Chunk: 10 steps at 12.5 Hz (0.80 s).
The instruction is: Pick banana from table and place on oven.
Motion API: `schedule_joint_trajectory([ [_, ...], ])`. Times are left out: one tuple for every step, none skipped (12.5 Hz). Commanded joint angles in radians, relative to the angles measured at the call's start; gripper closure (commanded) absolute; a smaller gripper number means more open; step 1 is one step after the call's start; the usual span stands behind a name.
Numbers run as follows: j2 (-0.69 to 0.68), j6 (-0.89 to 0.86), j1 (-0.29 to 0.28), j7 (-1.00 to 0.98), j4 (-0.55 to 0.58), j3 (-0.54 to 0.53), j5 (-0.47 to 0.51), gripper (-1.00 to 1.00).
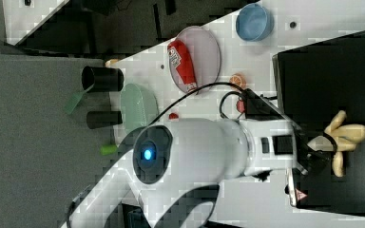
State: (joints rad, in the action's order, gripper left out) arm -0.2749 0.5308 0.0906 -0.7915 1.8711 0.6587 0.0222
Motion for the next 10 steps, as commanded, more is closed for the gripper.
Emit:
schedule_joint_trajectory([
  [0.049, -0.004, -0.038, -0.070, -0.048, -0.030, 0.016, -0.99],
  [0.059, -0.009, -0.044, -0.070, -0.055, -0.030, 0.009, -1.00],
  [0.074, -0.025, -0.050, -0.069, -0.072, -0.031, -0.013, -1.00],
  [0.096, -0.059, -0.059, -0.066, -0.095, -0.033, -0.034, -1.00],
  [0.123, -0.105, -0.070, -0.054, -0.126, -0.037, -0.058, -1.00],
  [0.151, -0.159, -0.083, -0.026, -0.158, -0.041, -0.087, -1.00],
  [0.180, -0.223, -0.096, 0.006, -0.191, -0.049, -0.115, -1.00],
  [0.211, -0.288, -0.109, 0.042, -0.222, -0.062, -0.138, -1.00],
  [0.240, -0.363, -0.121, 0.086, -0.243, -0.082, -0.155, -1.00],
  [0.269, -0.445, -0.131, 0.156, -0.253, -0.111, -0.157, -1.00],
])
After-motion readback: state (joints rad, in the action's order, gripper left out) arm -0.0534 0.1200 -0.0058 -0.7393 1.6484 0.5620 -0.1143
